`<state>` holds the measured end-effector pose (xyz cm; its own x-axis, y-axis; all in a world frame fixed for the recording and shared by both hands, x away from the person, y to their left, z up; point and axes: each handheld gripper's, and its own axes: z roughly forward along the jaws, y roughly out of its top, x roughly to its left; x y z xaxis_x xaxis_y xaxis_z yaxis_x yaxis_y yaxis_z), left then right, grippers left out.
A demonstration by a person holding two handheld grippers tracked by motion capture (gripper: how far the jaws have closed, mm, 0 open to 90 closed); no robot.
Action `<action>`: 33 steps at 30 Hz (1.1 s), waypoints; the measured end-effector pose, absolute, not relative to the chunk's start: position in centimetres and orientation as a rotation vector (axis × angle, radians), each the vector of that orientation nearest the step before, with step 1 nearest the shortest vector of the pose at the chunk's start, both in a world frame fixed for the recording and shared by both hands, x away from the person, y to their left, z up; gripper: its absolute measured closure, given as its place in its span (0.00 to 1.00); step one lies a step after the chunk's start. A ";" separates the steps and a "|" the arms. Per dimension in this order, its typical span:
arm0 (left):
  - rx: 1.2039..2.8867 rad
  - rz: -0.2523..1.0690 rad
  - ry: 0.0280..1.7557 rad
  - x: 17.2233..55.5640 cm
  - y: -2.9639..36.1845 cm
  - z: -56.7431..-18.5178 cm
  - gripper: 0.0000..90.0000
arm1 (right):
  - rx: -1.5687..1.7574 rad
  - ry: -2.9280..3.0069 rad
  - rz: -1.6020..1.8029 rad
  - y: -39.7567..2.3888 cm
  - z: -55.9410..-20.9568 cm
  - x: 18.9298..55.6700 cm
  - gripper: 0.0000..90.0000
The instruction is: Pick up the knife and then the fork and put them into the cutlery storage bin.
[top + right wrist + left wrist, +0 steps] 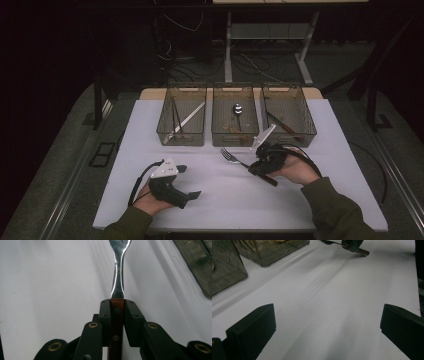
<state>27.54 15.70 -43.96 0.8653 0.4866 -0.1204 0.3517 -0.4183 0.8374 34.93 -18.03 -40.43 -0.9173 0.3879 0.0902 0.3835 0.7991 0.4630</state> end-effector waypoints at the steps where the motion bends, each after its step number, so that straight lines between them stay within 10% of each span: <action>1: 2.048 0.173 0.609 27.5 15.7 -44.0 0.00 | 0.642 2.967 0.777 -18.2 -40.4 35.0 0.86; 33: 2.049 0.174 0.607 27.6 15.6 -44.0 0.00 | 0.925 2.663 1.218 -24.3 -36.3 36.0 0.86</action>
<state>27.55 15.65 -43.97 0.8664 0.4852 -0.1180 0.3488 -0.4190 0.8384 35.97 -24.32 -36.30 -0.8164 0.5496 0.1772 0.4934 0.5046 0.7085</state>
